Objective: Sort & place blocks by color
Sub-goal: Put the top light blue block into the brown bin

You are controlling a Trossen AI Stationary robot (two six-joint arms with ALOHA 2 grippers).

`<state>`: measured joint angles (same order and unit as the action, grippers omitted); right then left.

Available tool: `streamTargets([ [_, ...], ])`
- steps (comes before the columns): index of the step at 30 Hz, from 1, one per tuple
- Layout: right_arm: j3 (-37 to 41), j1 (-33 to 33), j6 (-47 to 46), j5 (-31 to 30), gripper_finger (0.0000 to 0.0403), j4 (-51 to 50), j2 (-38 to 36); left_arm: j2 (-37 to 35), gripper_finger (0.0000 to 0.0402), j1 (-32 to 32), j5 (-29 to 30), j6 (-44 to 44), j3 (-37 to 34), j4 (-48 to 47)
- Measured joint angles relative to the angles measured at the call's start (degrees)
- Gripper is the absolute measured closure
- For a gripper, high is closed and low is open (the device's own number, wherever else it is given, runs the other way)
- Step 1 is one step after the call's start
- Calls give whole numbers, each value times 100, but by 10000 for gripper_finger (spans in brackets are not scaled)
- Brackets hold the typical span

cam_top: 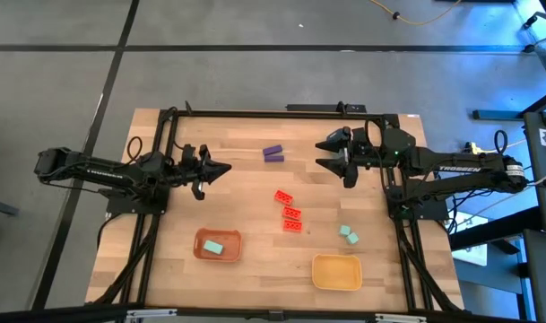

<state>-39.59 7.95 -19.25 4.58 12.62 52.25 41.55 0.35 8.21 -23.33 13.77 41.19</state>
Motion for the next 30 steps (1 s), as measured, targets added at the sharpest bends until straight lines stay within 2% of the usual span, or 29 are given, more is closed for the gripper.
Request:
streamTargets([
  [16,-1,2,-23,2,118,3,0,1,401,-1,0,136,0,0],
  [22,-1,2,-416,4,118,9,7,0,401,-1,2,136,1,0],
  [26,-65,-3,-603,368,118,137,59,1,401,0,2,134,0,0],
  [28,-363,-134,-609,568,118,-446,152,1,401,1,0,133,1,0],
  [30,-853,-331,-628,584,118,-1694,334,1,401,-1,2,129,1,0],
])
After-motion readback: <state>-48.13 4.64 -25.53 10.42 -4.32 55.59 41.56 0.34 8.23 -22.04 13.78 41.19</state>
